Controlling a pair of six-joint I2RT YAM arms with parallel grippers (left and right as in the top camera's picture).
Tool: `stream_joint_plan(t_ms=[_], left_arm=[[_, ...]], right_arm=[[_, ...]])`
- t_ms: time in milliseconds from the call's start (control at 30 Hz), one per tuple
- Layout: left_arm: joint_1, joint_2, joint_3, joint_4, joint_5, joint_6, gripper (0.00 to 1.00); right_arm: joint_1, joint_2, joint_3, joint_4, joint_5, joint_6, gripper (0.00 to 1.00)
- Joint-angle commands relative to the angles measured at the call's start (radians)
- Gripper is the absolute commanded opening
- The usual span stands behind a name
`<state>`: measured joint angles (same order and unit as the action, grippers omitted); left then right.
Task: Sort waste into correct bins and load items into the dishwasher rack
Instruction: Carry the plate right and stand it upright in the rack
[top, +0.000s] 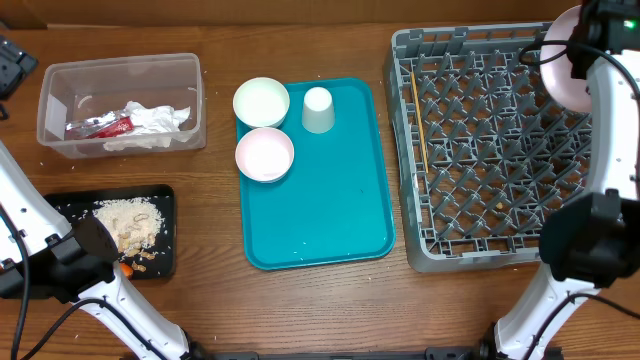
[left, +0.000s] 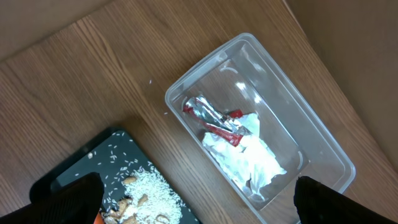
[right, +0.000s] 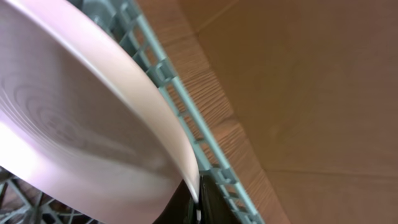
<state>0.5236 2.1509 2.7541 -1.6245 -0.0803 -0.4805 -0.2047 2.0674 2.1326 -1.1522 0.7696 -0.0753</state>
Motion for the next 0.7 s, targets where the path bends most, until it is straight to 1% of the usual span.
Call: stream_joint_plan(t_ms=[0, 233, 333, 433, 600, 667], left_arm=[[-0.007, 0.008, 0.002, 0.002, -0.008, -0.014, 1.0], [-0.007, 0.008, 0.002, 0.002, -0.008, -0.014, 1.0], [-0.007, 0.008, 0.002, 0.002, -0.008, -0.014, 1.0], [-0.007, 0.008, 0.002, 0.002, -0.008, -0.014, 1.0], [-0.007, 0.008, 0.002, 0.002, -0.008, -0.014, 1.0], [-0.007, 0.008, 0.002, 0.002, -0.008, -0.014, 1.0]], right_arm=[[0.008, 0.029, -0.002, -0.002, -0.028, 0.024, 0.04], [0.009, 0.037, -0.028, 0.01, -0.035, 0.046, 0.04], [0.021, 0.037, -0.028, -0.02, -0.063, 0.056, 0.04], [0.045, 0.037, -0.028, -0.066, -0.036, 0.086, 0.04], [0.075, 0.035, -0.023, -0.117, -0.023, 0.163, 0.04], [0.08, 0.035, -0.023, -0.149, -0.023, 0.224, 0.04]])
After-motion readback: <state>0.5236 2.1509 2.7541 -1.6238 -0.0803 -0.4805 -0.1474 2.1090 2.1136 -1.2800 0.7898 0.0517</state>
